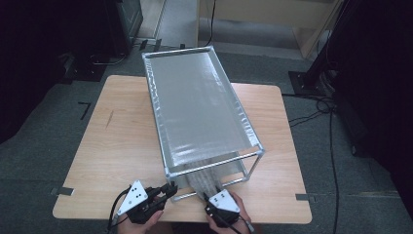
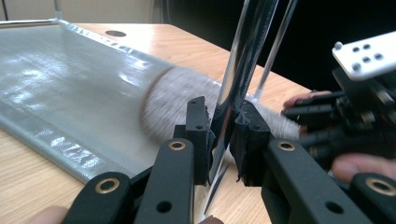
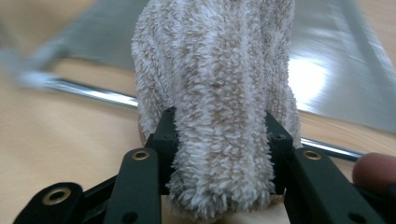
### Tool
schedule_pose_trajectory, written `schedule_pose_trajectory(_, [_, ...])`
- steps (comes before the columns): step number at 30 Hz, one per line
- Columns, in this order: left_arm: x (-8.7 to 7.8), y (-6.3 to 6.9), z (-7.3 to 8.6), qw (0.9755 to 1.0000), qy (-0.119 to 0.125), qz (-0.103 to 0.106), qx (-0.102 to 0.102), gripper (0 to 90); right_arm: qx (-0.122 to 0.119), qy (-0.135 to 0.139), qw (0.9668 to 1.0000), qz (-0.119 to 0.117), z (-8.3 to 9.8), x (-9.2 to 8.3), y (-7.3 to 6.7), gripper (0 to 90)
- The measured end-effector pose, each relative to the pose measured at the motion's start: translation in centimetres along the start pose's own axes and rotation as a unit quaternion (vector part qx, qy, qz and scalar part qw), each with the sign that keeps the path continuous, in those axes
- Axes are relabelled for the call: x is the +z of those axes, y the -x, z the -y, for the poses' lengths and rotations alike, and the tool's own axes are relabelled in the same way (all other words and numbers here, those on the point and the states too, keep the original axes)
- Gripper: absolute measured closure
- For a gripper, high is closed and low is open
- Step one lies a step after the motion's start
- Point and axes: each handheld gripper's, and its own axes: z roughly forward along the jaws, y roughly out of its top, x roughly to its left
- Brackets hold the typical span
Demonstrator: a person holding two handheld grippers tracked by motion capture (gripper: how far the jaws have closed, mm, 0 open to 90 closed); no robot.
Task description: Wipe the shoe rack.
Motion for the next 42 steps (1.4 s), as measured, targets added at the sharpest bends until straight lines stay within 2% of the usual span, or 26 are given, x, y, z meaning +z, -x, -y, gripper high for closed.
schedule_pose_trajectory(1, [0.0,0.1,0.0,1.0000,0.000,0.000,-0.001,78.3,-0.016,0.000,0.9999,-0.002,-0.1,0.1,-0.8,60.1])
schedule_pose_trajectory(3, [0.1,0.2,0.0,1.0000,0.000,0.002,-0.001,78.4,-0.039,0.002,0.9992,0.003,-0.2,0.2,-1.5,60.2])
schedule_pose_trajectory(4, [0.1,0.2,0.0,1.0000,0.000,0.004,-0.001,78.3,-0.043,0.001,0.9991,0.005,-0.2,0.3,-1.6,60.4])
schedule_pose_trajectory(8, [0.4,0.6,0.1,0.9999,-0.003,0.017,0.000,78.4,-0.028,-0.003,0.9996,-0.008,-0.2,0.2,-0.7,61.6])
schedule_pose_trajectory(13, [1.0,1.8,0.1,0.9993,-0.012,0.035,0.011,78.6,-0.028,-0.002,0.9996,0.009,-0.1,0.3,0.0,62.7])
schedule_pose_trajectory(15, [1.2,2.2,0.2,0.9990,-0.013,0.041,0.015,78.6,-0.022,-0.005,0.9997,0.007,-0.1,0.4,0.4,62.8])
schedule_pose_trajectory(20, [1.8,3.4,0.2,0.9982,-0.019,0.053,0.022,78.7,0.006,-0.013,0.9999,-0.008,-0.2,0.4,1.7,63.0])
schedule_pose_trajectory(22, [2.0,3.8,0.3,0.9978,-0.020,0.057,0.025,78.8,0.009,-0.014,0.9998,-0.008,-0.3,0.4,2.0,63.0])
schedule_pose_trajectory(30, [2.5,4.8,0.4,0.9962,-0.024,0.075,0.037,78.9,0.042,-0.021,0.9984,-0.032,-0.5,0.5,3.3,62.8])
schedule_pose_trajectory(34, [2.9,5.4,0.4,0.9953,-0.025,0.081,0.045,79.1,0.066,-0.012,0.9967,-0.046,-0.3,0.4,4.1,61.6])
schedule_pose_trajectory(36, [3.1,5.6,0.4,0.9952,-0.025,0.083,0.045,79.2,0.077,-0.006,0.9960,-0.044,-0.1,0.1,4.5,61.3])
schedule_pose_trajectory(39, [3.7,5.7,0.3,0.9950,-0.026,0.084,0.047,79.2,0.069,-0.003,0.9970,-0.037,0.1,-0.2,4.8,61.1])
schedule_pose_trajectory(42, [4.4,5.8,0.1,0.9953,-0.027,0.081,0.046,79.2,0.067,-0.015,0.9970,-0.036,0.3,-0.8,5.3,60.9])
